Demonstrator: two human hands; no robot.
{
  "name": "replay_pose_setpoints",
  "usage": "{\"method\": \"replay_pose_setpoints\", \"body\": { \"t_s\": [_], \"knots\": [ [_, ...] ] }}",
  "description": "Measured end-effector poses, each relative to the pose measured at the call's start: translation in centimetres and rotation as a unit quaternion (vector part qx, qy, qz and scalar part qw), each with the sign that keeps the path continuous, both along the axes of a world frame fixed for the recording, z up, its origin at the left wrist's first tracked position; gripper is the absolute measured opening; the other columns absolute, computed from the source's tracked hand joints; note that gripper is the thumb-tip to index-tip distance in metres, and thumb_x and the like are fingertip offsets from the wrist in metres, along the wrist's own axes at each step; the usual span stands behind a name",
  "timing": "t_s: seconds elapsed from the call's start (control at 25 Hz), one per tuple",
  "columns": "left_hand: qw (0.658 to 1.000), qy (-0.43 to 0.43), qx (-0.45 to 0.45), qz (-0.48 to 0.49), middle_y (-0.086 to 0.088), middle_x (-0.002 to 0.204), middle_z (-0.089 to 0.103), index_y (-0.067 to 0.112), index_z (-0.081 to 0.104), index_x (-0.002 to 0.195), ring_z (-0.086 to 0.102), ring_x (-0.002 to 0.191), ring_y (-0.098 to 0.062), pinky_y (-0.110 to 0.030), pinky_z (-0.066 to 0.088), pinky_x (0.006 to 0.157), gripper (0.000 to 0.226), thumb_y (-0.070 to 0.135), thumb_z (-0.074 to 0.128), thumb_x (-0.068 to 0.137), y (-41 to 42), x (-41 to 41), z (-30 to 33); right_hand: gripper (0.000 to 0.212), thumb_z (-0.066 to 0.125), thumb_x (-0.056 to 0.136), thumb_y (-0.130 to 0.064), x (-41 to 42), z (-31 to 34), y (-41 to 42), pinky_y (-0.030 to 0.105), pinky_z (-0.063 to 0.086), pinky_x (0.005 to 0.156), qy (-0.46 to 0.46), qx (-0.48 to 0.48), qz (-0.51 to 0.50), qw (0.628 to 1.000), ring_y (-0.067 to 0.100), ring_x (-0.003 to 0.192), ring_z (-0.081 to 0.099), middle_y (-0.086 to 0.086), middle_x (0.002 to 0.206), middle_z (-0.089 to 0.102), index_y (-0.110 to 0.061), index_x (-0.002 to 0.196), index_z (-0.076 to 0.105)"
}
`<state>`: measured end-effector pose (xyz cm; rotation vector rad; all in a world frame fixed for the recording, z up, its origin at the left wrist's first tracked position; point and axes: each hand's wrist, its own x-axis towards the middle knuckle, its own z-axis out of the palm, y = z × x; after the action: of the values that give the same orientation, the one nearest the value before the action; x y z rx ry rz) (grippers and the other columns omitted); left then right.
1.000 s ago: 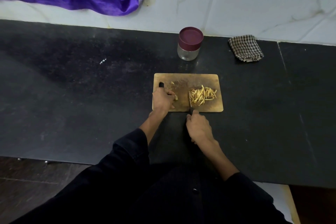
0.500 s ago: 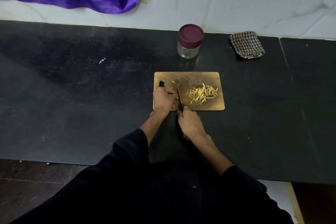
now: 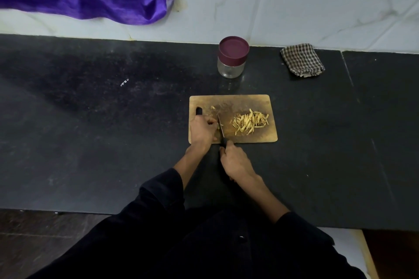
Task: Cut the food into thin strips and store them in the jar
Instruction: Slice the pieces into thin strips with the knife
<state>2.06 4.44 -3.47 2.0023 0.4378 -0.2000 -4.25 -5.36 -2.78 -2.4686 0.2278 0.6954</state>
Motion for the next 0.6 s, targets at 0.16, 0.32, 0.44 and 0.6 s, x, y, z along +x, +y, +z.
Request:
{"method": "replay_pose_setpoints", "body": {
  "t_s": [0.16, 0.32, 0.44, 0.6],
  "knots": [
    [1.000, 0.006, 0.003, 0.006, -0.003, 0.084, 0.069, 0.003, 0.071, 0.085, 0.065, 0.056, -0.014, -0.024, 0.055, 0.045, 0.009, 0.001, 0.063, 0.087, -0.1, 0.0, 0.0, 0.030, 0.037, 0.105, -0.030, -0.9, 0.0, -0.3, 0.047, 0.052, 0.084, 0.013, -0.026, 0.017, 0.999, 0.034, 0.104, 0.063, 0.017, 0.115, 0.063, -0.009, 0.122, 0.048],
    [1.000, 0.016, 0.012, 0.008, -0.004, 0.087, 0.071, 0.003, 0.073, 0.086, 0.066, 0.054, -0.015, -0.032, 0.058, 0.052, 0.008, 0.005, 0.065, 0.086, 0.1, 0.2, -0.3, 0.030, 0.037, 0.105, -0.030, -1.4, 0.3, -0.7, 0.046, 0.049, 0.084, 0.005, -0.034, 0.017, 0.999, 0.035, 0.108, 0.061, 0.017, 0.117, 0.063, -0.008, 0.122, 0.049],
    [1.000, 0.015, 0.019, 0.016, -0.004, 0.088, 0.071, 0.004, 0.073, 0.084, 0.067, 0.056, -0.015, -0.036, 0.059, 0.053, 0.009, 0.005, 0.065, 0.086, 0.0, 0.1, -0.3, 0.030, 0.037, 0.105, -0.030, -1.2, 0.3, -1.4, 0.041, 0.048, 0.079, -0.007, -0.036, -0.012, 0.999, 0.035, 0.104, 0.063, 0.016, 0.114, 0.064, -0.007, 0.119, 0.050],
    [1.000, 0.009, 0.015, 0.008, -0.002, 0.088, 0.069, 0.004, 0.072, 0.090, 0.066, 0.058, -0.014, -0.033, 0.059, 0.055, 0.009, 0.007, 0.064, 0.088, 0.0, -0.1, -0.2, 0.033, 0.036, 0.104, -0.033, -0.8, 0.4, -2.2, 0.049, 0.056, 0.079, -0.013, -0.031, -0.052, 0.998, 0.035, 0.088, 0.069, 0.016, 0.101, 0.067, -0.008, 0.120, 0.049]
  ]
}}
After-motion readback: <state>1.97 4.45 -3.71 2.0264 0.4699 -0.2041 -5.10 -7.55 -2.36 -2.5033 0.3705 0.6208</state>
